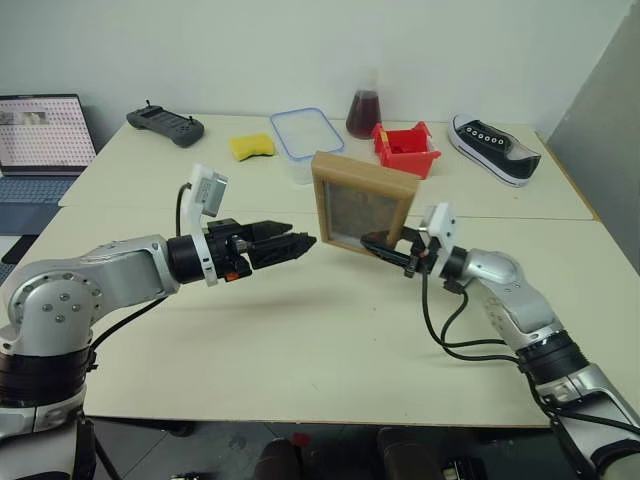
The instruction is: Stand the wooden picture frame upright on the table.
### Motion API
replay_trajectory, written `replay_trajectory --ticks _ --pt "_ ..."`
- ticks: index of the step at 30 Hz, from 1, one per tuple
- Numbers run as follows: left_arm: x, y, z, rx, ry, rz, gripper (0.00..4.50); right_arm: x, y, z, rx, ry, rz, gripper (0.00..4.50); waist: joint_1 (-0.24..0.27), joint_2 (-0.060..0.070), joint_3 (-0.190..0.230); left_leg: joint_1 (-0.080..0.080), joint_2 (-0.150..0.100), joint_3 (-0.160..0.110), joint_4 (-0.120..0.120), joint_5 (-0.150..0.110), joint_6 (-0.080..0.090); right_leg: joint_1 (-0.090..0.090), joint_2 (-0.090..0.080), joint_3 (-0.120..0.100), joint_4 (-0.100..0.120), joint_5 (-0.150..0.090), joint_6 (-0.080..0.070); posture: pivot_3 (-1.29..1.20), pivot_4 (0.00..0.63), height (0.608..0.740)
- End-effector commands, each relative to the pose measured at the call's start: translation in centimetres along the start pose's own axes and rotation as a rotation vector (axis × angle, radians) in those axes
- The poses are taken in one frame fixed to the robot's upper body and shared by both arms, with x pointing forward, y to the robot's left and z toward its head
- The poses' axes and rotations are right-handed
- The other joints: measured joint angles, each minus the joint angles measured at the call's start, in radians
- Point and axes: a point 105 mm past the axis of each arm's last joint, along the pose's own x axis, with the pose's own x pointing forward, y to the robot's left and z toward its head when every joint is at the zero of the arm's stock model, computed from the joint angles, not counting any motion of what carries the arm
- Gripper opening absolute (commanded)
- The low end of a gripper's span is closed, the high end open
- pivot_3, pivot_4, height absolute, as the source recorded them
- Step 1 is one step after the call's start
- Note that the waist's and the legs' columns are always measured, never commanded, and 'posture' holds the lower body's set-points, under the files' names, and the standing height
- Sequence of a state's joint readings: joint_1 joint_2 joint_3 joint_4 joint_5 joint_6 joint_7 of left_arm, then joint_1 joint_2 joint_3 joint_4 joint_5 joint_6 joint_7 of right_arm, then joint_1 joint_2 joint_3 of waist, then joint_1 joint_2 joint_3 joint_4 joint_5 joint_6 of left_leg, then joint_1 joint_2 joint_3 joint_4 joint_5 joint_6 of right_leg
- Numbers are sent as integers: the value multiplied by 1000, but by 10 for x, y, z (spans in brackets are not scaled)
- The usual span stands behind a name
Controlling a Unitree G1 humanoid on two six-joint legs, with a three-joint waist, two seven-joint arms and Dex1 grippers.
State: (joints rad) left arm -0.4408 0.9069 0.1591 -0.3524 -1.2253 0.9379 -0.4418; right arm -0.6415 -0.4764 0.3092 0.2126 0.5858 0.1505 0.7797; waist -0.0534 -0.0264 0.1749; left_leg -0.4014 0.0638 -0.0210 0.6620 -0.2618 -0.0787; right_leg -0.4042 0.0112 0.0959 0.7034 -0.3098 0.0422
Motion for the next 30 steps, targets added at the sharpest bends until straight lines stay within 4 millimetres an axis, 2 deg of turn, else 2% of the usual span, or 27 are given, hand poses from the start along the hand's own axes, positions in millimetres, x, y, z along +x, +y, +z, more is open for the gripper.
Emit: replay_trajectory --ticks 1,4,9,14,16,18,22,25,27,30 --pt "-6 4 -16 229 24 73 4500 11 -15 4 187 -37 -2 1353 -2 1 0 0 0 1 -1 0 0 0 0 0 -1 0 0 0 150 740" --pt "-9 9 -26 242 8 115 4500 18 -18 -18 234 6 -9 1353 3 0 0 -1 0 1 -1 -1 2 0 0 0 -2 0 0 0 150 740" --pt "-10 9 -36 222 4 129 4500 18 -16 -42 291 55 -4 1353 14 0 0 -2 0 1 -1 -3 5 -1 0 -1 -3 0 0 0 150 740" --pt "-9 8 -37 203 -3 121 4500 17 -14 -45 316 49 -7 1353 14 0 0 -2 1 0 -1 -3 5 -1 0 -2 -3 0 0 0 150 740" --pt "-8 11 -36 200 -5 122 4500 16 -12 -45 305 51 -7 2057 14 0 0 -2 1 -1 -1 -3 5 -1 0 -2 -3 0 0 0 150 740" --pt "-6 14 -34 200 -5 123 4500 11 -11 -46 295 55 -7 2251 15 0 0 -2 0 -1 -1 -3 5 -1 0 -2 -3 0 0 0 150 740" --pt "-4 21 -31 217 8 123 4500 -8 -14 -44 254 81 -43 3270 17 0 0 -2 0 -1 -1 -3 5 0 0 -3 -3 0 0 0 150 740" --pt "-5 31 -32 233 41 135 4500 -37 -17 -41 189 138 -86 3993 22 1 0 -2 0 -1 -1 -3 5 0 0 -3 -3 0 0 0 150 740" --pt "-8 41 -30 248 69 163 4500 -64 -16 -35 86 208 -104 4496 25 1 1 -3 0 -1 -1 -3 5 0 0 -3 -3 0 0 0 150 740" --pt "-14 54 -20 268 79 187 4500 -91 -3 -12 5 250 -83 4496 25 1 1 -4 0 -2 0 -3 5 -1 0 -4 -4 0 0 0 150 740"
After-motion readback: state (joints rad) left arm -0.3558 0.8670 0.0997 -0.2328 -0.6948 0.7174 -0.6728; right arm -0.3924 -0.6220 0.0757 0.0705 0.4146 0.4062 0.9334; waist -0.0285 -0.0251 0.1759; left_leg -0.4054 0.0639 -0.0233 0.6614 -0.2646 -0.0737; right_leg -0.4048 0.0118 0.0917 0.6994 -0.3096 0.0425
